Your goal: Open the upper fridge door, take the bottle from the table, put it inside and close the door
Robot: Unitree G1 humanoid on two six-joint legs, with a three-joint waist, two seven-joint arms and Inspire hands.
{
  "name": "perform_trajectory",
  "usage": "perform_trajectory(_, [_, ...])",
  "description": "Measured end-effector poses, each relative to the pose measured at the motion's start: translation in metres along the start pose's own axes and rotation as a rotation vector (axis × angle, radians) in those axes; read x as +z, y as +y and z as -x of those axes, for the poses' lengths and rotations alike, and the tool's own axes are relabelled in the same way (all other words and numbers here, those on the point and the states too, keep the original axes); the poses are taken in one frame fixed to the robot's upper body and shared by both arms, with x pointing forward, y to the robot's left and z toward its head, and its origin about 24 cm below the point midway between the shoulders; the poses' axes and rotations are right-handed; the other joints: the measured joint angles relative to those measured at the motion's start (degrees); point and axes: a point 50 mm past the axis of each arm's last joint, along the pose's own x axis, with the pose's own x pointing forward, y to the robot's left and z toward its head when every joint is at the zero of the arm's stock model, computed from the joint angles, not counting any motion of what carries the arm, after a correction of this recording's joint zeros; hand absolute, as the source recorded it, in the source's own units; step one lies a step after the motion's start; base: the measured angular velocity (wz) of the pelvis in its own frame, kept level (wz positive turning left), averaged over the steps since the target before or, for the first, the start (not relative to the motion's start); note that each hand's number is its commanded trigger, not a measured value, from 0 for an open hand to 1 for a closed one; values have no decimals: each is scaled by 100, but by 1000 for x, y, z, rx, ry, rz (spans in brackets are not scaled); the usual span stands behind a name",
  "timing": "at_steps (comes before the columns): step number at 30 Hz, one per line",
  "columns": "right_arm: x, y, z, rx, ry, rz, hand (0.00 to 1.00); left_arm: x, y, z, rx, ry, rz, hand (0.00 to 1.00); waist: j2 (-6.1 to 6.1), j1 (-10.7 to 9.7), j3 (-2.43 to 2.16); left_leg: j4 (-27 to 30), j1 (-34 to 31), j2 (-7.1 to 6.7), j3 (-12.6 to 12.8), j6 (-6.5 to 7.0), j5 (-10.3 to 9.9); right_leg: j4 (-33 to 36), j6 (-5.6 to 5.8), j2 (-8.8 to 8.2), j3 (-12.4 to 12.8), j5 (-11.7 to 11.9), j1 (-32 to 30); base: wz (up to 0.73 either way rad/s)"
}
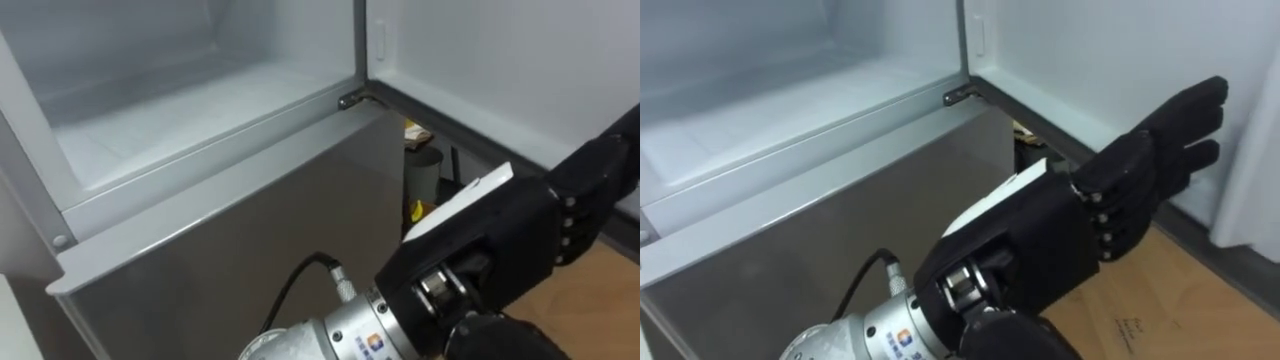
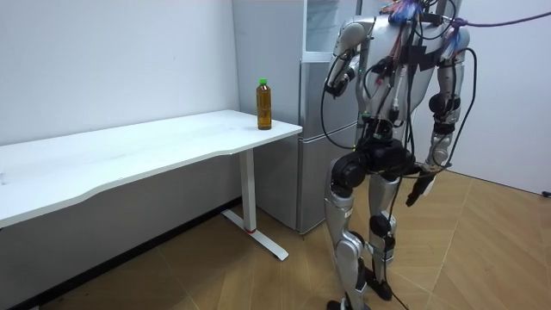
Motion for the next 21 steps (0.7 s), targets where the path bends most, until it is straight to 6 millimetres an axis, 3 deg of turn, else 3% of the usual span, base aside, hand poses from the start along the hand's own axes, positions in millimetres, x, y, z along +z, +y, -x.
perform_trajectory(4, [7,4,-2,9,-15,9,0,-1,0,1,-3,7,-5,0,-18,15,11,-14,-78,-26,-343,-9,5,-13,5,-69,-299,-3,63,44])
perform_trajectory(7, [10,6,-2,13,-18,26,0,-2,2,4,0,25,-12,0,-27,152,16,-61,-90,-64,-587,-64,42,-62,9,-133,-547,-5,169,44])
perform_trajectory(12, [11,6,-3,11,-6,71,0,-7,3,11,22,53,-10,0,-63,575,8,-48,-194,-146,-1000,-40,77,-73,50,-261,-992,-33,277,46])
perform_trajectory(14, [11,8,-4,11,1,90,0,-12,2,17,43,70,7,0,-128,625,4,-47,-210,-199,-1199,-19,125,-93,74,-323,-1174,-51,345,54])
perform_trajectory(18, [7,13,-5,20,15,122,0,-11,1,27,87,78,-7,0,-227,983,-49,-2,-323,-232,-1444,-7,147,-101,85,-367,-1394,-88,360,36])
perform_trajectory(21, [8,14,-5,29,17,148,0,-7,6,37,146,75,-45,0,-257,1182,-60,-5,-340,-271,-1578,3,171,-95,99,-404,-1502,-99,398,21])
